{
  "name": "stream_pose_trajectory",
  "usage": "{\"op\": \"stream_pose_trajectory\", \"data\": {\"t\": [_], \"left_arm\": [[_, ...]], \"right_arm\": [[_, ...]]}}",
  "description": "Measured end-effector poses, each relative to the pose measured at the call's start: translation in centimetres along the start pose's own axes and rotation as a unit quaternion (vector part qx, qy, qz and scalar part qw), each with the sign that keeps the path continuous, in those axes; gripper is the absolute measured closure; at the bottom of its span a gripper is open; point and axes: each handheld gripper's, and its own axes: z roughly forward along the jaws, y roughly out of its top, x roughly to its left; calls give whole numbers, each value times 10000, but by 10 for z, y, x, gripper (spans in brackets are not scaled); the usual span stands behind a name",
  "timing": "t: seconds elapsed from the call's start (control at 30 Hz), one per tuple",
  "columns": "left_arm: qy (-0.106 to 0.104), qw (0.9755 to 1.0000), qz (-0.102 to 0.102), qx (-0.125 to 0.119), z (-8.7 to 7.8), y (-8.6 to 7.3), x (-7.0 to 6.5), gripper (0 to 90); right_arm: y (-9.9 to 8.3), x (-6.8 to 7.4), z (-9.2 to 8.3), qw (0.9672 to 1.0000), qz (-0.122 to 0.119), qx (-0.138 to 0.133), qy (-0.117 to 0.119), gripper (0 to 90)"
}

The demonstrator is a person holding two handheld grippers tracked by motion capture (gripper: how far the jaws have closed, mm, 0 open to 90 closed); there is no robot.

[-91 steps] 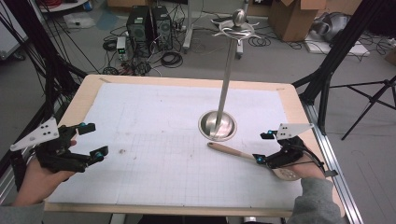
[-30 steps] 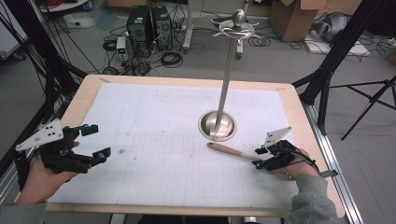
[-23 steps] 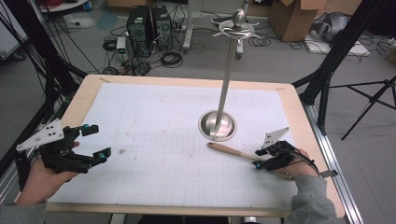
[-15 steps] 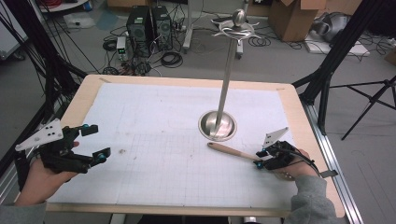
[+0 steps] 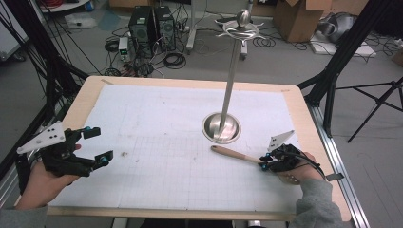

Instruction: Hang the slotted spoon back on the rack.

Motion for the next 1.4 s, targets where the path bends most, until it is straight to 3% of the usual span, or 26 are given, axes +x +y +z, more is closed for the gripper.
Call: {"op": "stream_pose_trajectory", "data": {"t": [0.33,0.4,0.6,0.87,1.0,1.13,1.4], "left_arm": [[2,10000,16,-2,-1,1,0,60],[7,10000,17,-2,-1,1,1,60],[8,10000,0,-22,-2,1,1,60],[2,10000,-1,-7,-1,0,1,60],[-15,10000,-5,-12,-2,0,1,60],[-11,10000,-11,-13,-2,0,1,60],[-16,10000,-13,-26,-2,1,1,60]], "right_arm": [[1,1,0,10000,-6,24,-17,775],[1,1,-1,9999,105,42,-69,775],[1,2,-2,9999,-27,6,-122,777],[-2,3,-6,9998,47,-176,-36,778],[-1,2,-10,9991,137,-369,183,778],[0,2,-15,9979,130,-588,217,779],[2,3,-20,9971,155,-707,232,779]]}}
